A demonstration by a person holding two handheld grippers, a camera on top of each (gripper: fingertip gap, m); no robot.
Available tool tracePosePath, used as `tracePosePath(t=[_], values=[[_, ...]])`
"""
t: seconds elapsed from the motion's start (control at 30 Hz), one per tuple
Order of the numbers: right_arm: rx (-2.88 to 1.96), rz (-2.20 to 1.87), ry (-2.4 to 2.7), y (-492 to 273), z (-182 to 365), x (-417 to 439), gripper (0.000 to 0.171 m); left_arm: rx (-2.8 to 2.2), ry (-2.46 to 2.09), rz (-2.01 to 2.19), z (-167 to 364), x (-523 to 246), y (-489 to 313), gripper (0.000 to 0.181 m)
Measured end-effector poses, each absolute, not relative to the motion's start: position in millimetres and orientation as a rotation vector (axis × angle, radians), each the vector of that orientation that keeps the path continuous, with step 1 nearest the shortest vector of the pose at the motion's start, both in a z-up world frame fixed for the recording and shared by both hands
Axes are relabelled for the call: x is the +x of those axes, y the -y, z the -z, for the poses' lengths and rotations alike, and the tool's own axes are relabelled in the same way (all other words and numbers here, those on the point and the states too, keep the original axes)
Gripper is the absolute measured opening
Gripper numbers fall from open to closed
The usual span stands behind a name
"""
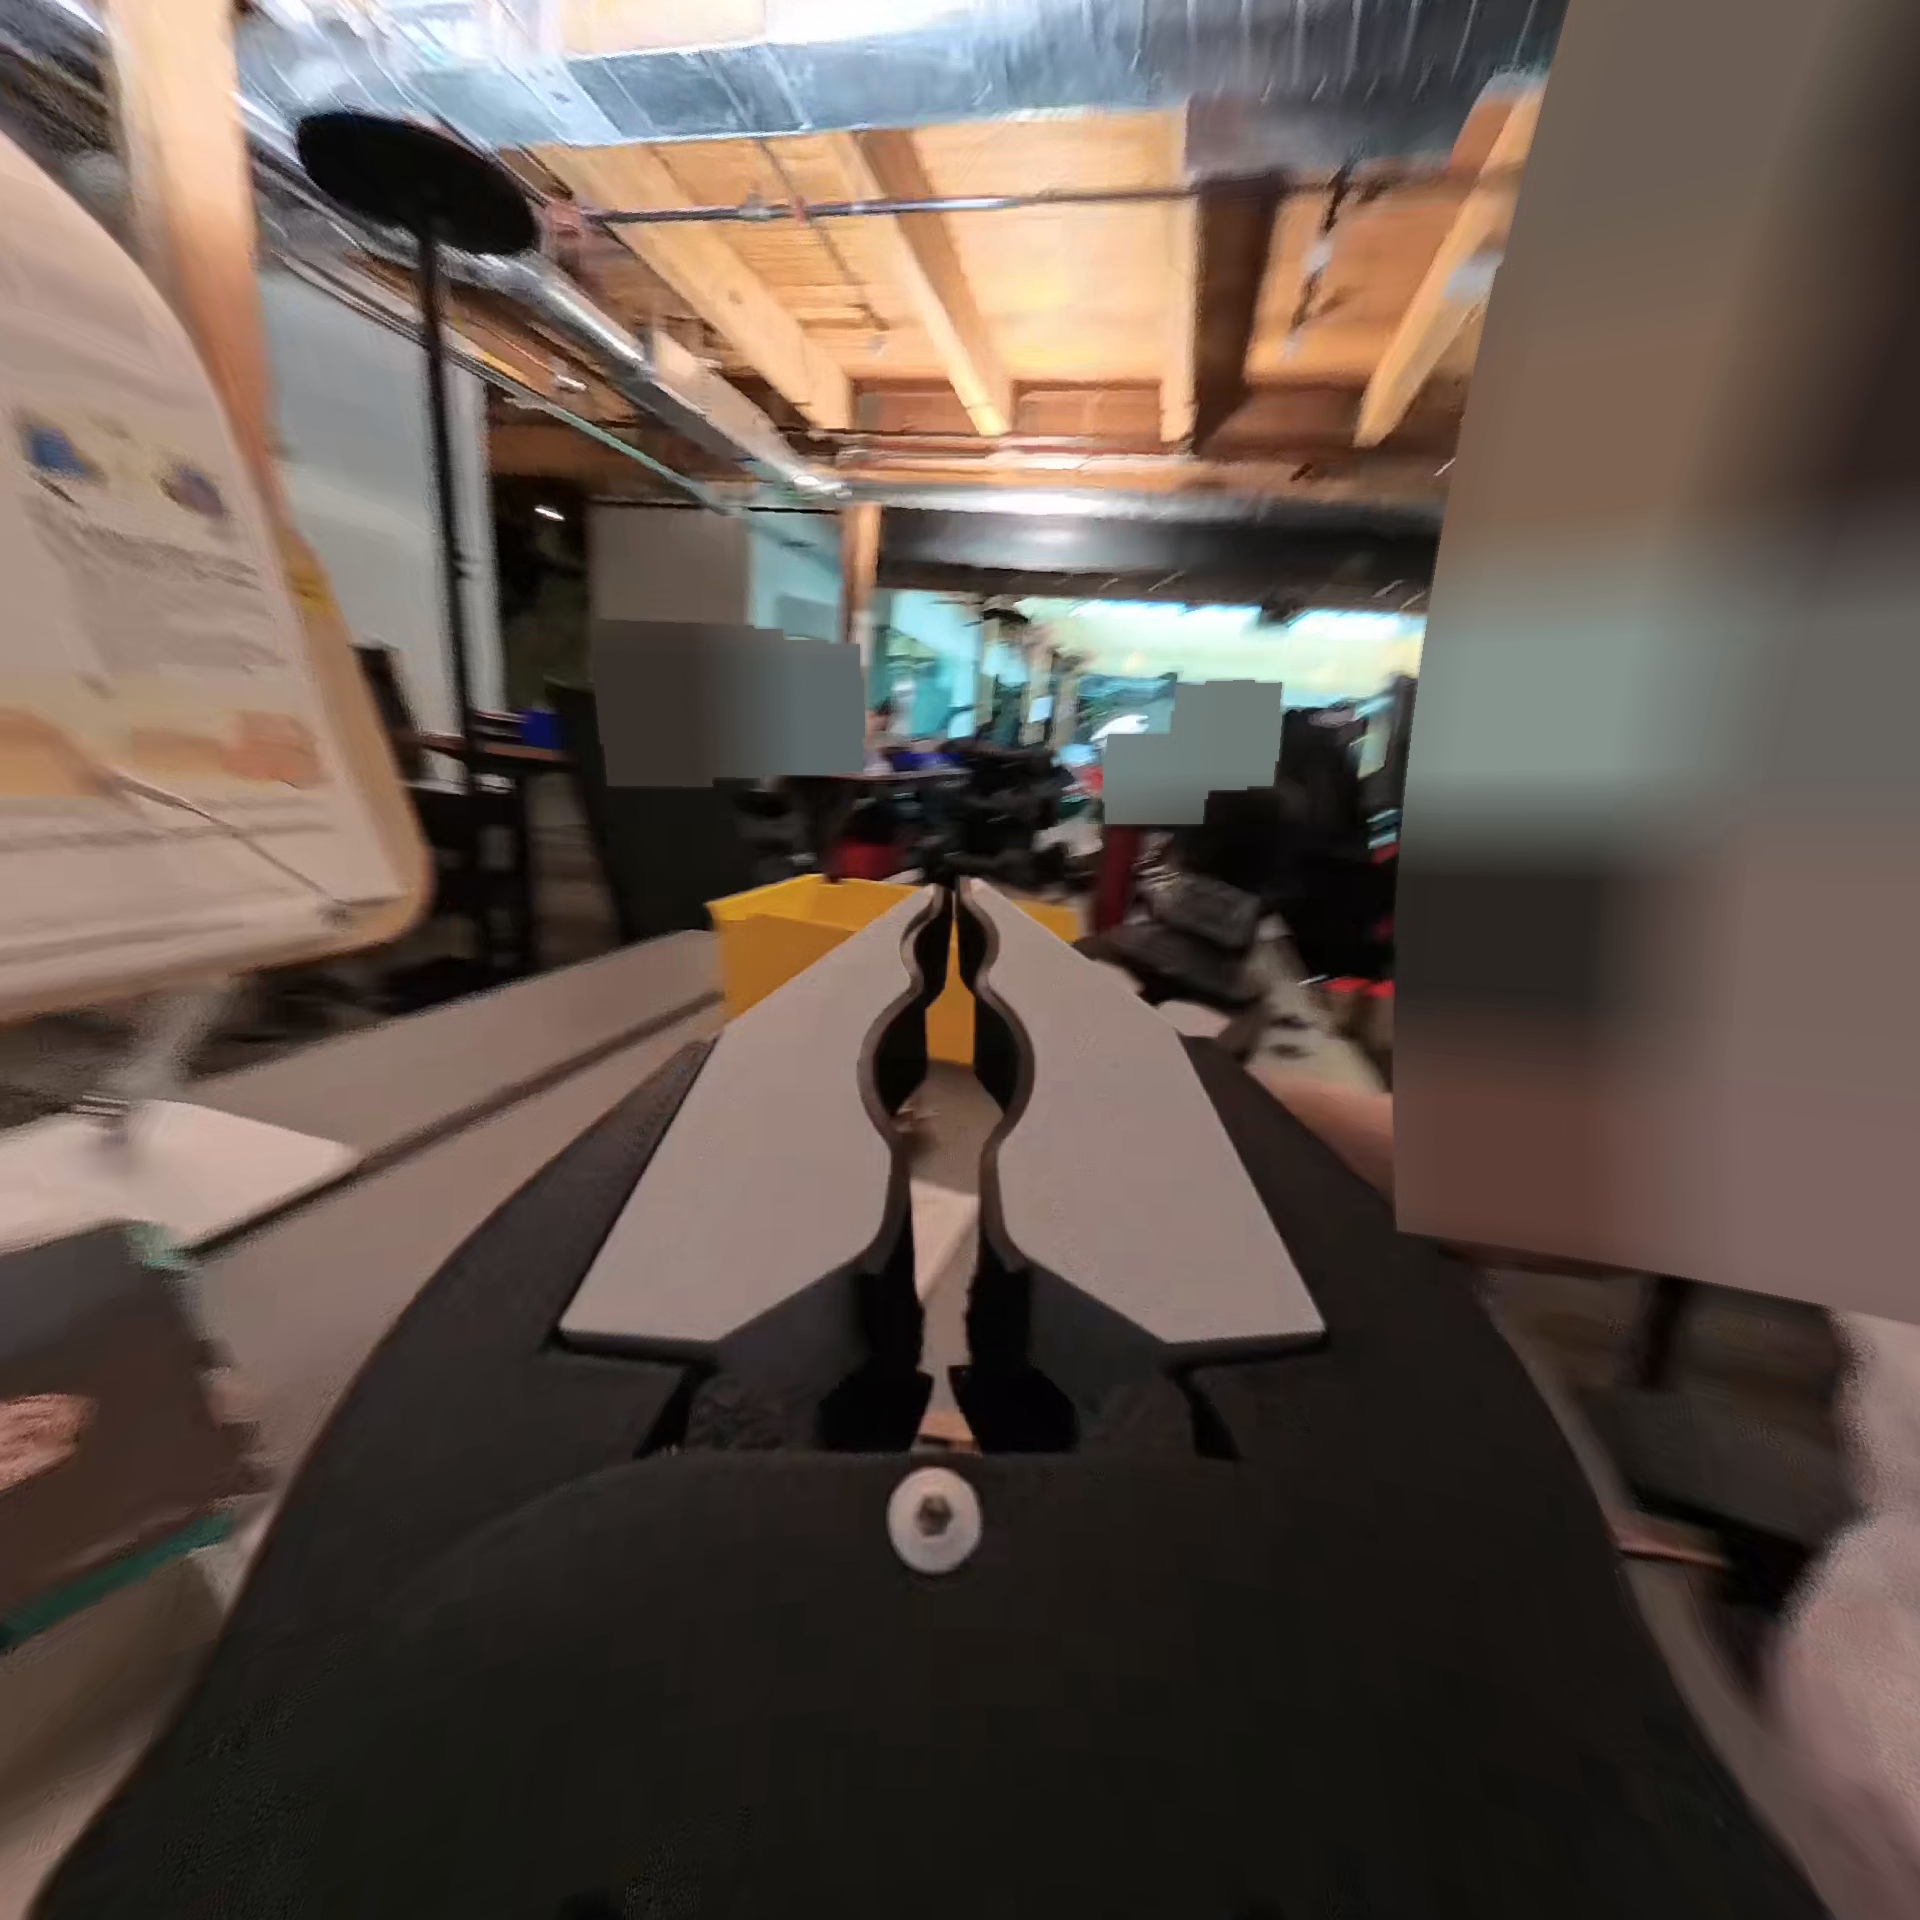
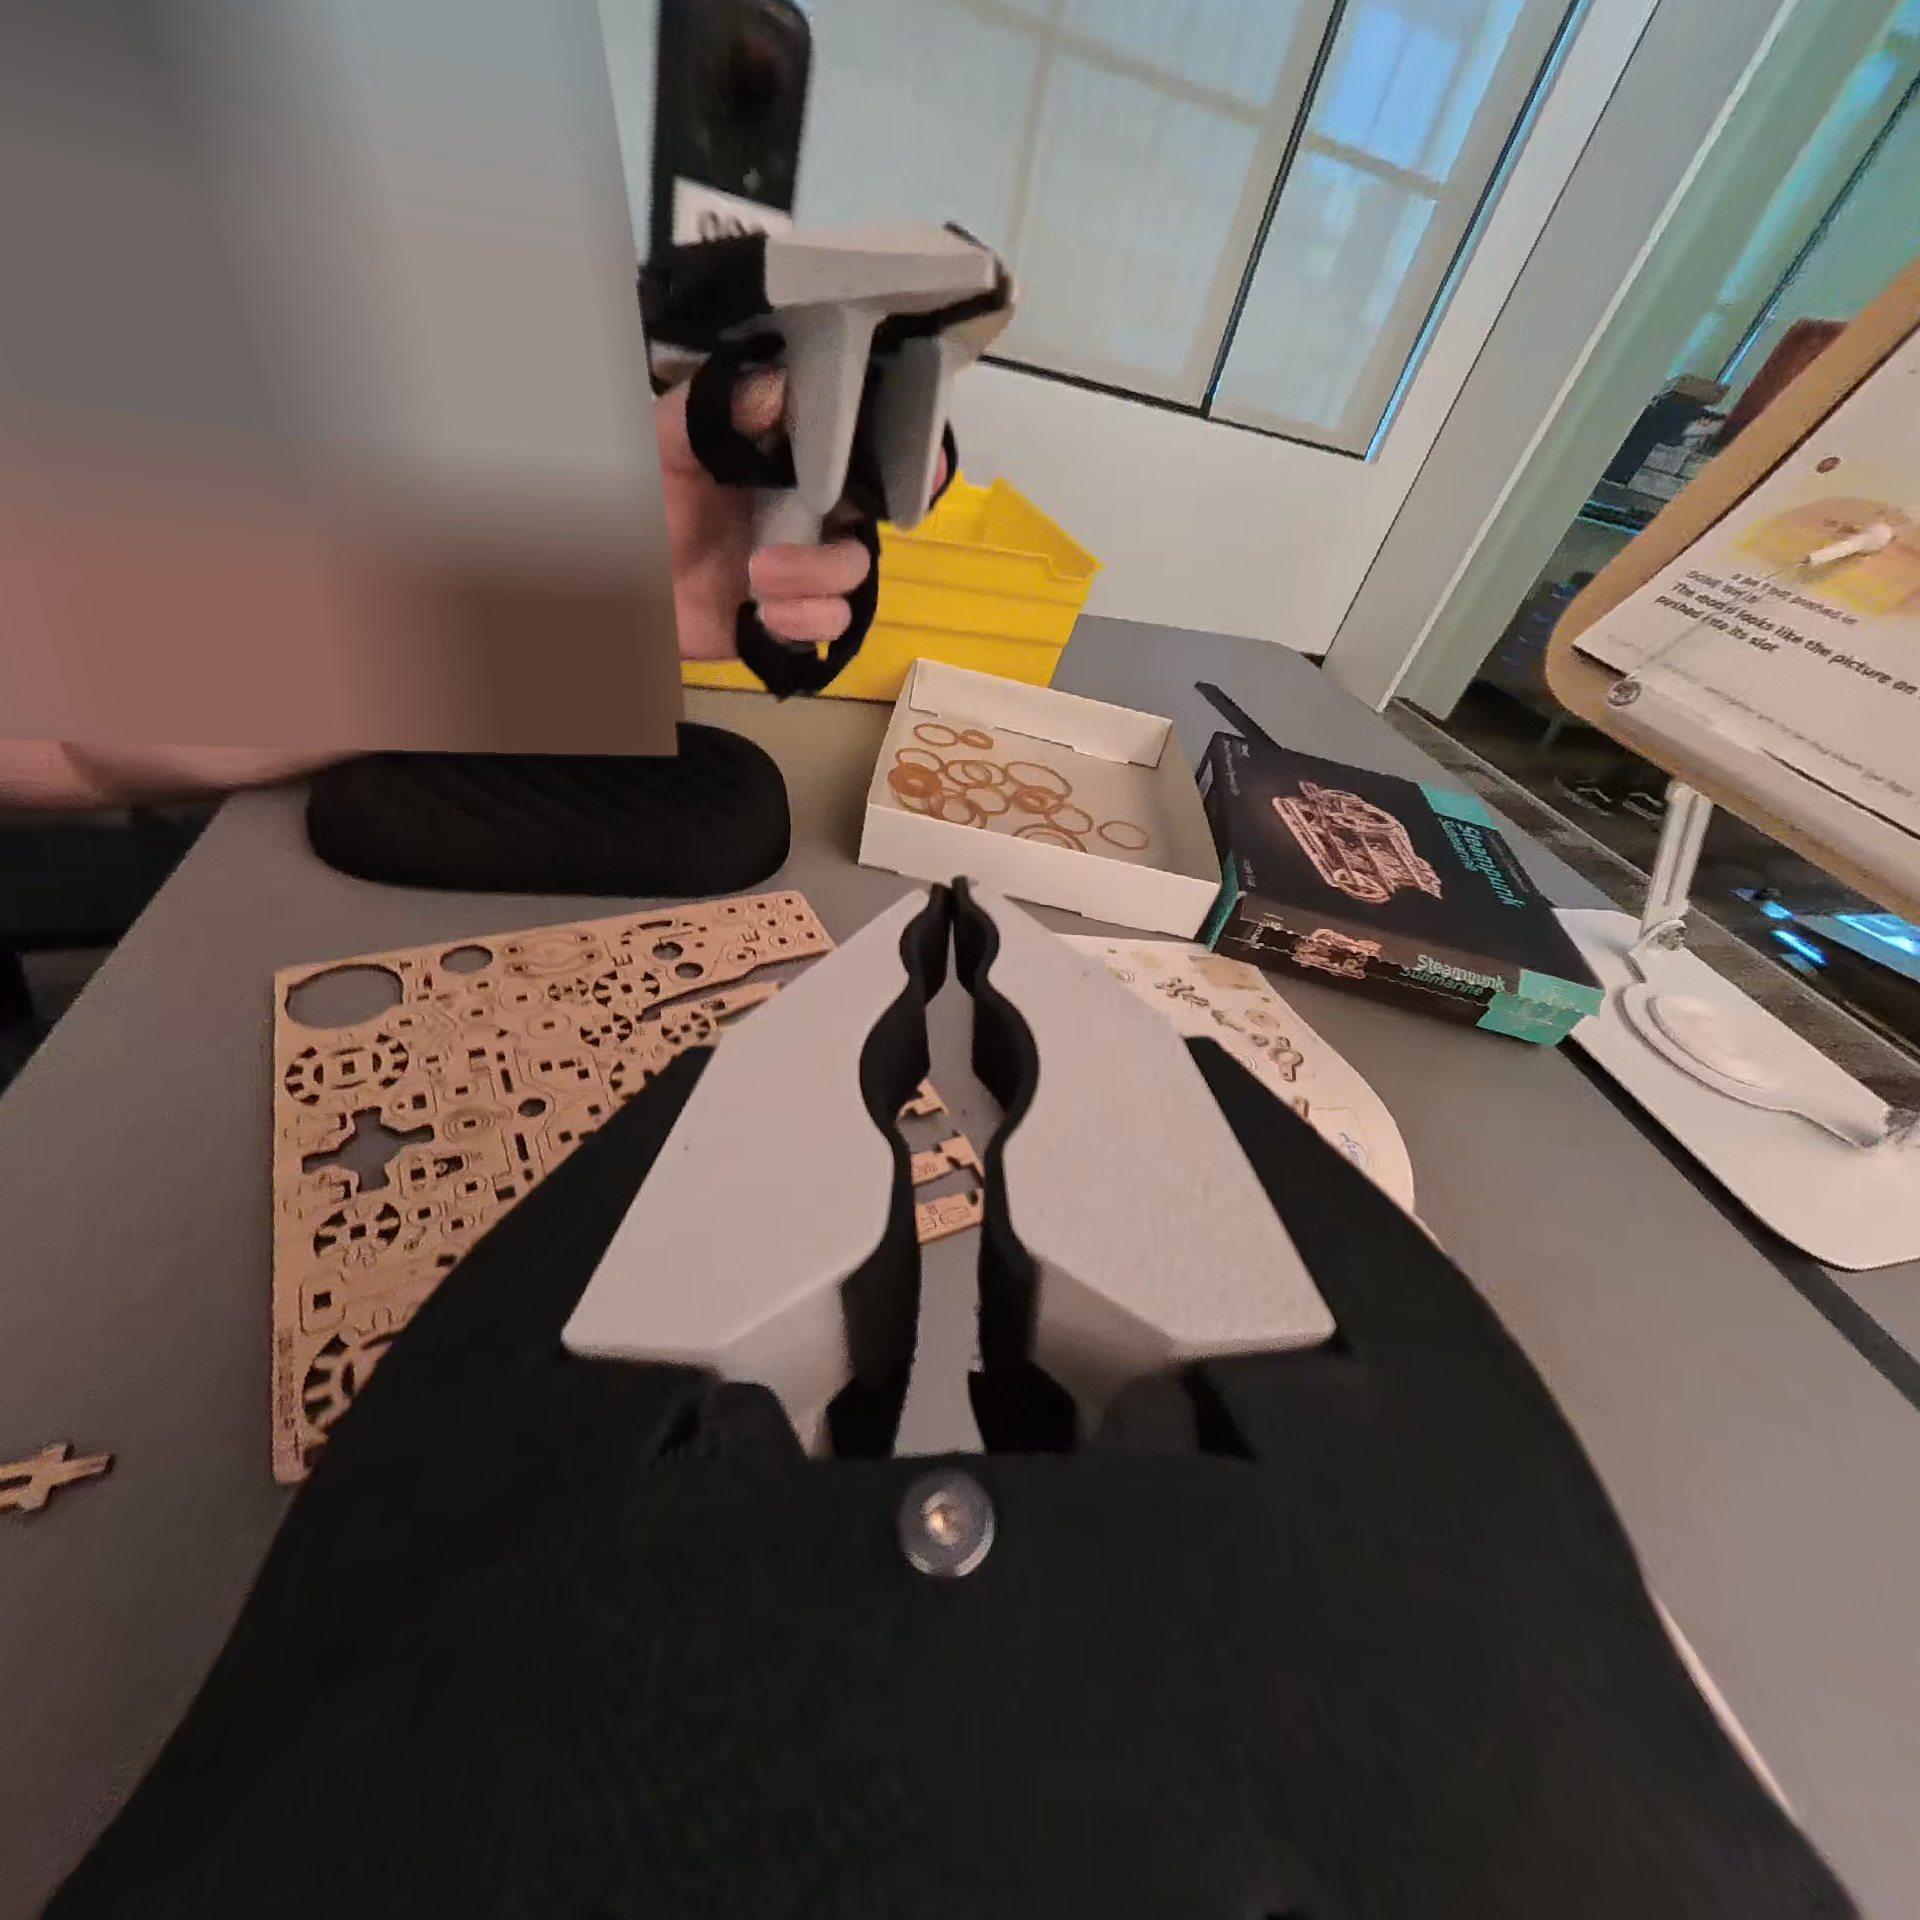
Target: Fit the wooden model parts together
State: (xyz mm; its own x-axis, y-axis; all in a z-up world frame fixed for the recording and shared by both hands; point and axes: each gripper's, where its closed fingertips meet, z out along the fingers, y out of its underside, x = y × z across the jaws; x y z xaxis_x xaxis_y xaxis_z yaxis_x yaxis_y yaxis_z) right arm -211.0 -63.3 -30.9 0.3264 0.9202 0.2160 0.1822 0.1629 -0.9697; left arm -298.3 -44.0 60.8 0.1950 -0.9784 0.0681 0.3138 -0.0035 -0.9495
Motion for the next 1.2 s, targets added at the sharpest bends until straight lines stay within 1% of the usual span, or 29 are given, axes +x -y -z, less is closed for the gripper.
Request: tracePosePath(t=[0.1,0.17,0.27,0.33,0.43,0.5,0.57,0.63,0.73,0.83,0.93,0.97,1.0,1.03,1.1,1.2], values=[[-1.336,-0.661,1.2,63,37,-210,0.002,-1.074,-0.878,0.984,-59,-296,49,0.0],[-1.385,-0.675,1.176,66,34,-208,0.016,-1.158,-0.921,0.945,-53,-295,56,0.0],[-1.534,-0.881,1.123,101,27,-208,0.035,-1.208,-0.963,0.931,-51,-302,86,0.0],[-1.655,-1.013,1.085,141,34,-205,0.037,-1.279,-0.96,0.831,-41,-316,99,0.0],[-1.83,-1.049,1.01,196,58,-191,0.04,-1.406,-0.907,0.663,-19,-342,117,0.0],[-1.957,-0.938,0.945,220,83,-179,0.048,-1.488,-0.872,0.625,-3,-352,131,0.0],[-2.072,-0.839,0.879,242,110,-173,0.051,-1.547,-0.834,0.593,7,-358,138,0.0],[-2.163,-0.851,0.831,269,128,-175,0.045,-1.575,-0.814,0.565,11,-360,141,0.0],[-2.185,-1.066,0.681,301,125,-185,0.033,-1.576,-0.824,0.596,5,-354,147,0.001],[-2.245,-1.242,0.544,318,136,-189,0.033,-1.526,-0.842,0.658,-8,-344,159,0.002],[-2.224,-1.403,0.376,316,145,-194,0.035,-1.498,-0.865,0.671,-12,-337,168,0.002],[-2.207,-1.456,0.32,314,146,-196,0.033,-1.5,-0.875,0.665,-11,-336,170,0.002],[-2.188,-1.497,0.292,313,146,-198,0.026,-1.505,-0.884,0.656,-10,-335,172,0.003],[-2.176,-1.514,0.265,311,148,-199,0.023,-1.509,-0.894,0.646,-9,-335,174,0.003],[-2.167,-1.525,0.216,307,152,-199,0.027,-1.512,-0.919,0.633,-7,-334,181,0.003],[-2.15,-1.577,0.173,304,153,-203,0.028,-1.52,-0.949,0.626,-4,-334,190,0.003]])
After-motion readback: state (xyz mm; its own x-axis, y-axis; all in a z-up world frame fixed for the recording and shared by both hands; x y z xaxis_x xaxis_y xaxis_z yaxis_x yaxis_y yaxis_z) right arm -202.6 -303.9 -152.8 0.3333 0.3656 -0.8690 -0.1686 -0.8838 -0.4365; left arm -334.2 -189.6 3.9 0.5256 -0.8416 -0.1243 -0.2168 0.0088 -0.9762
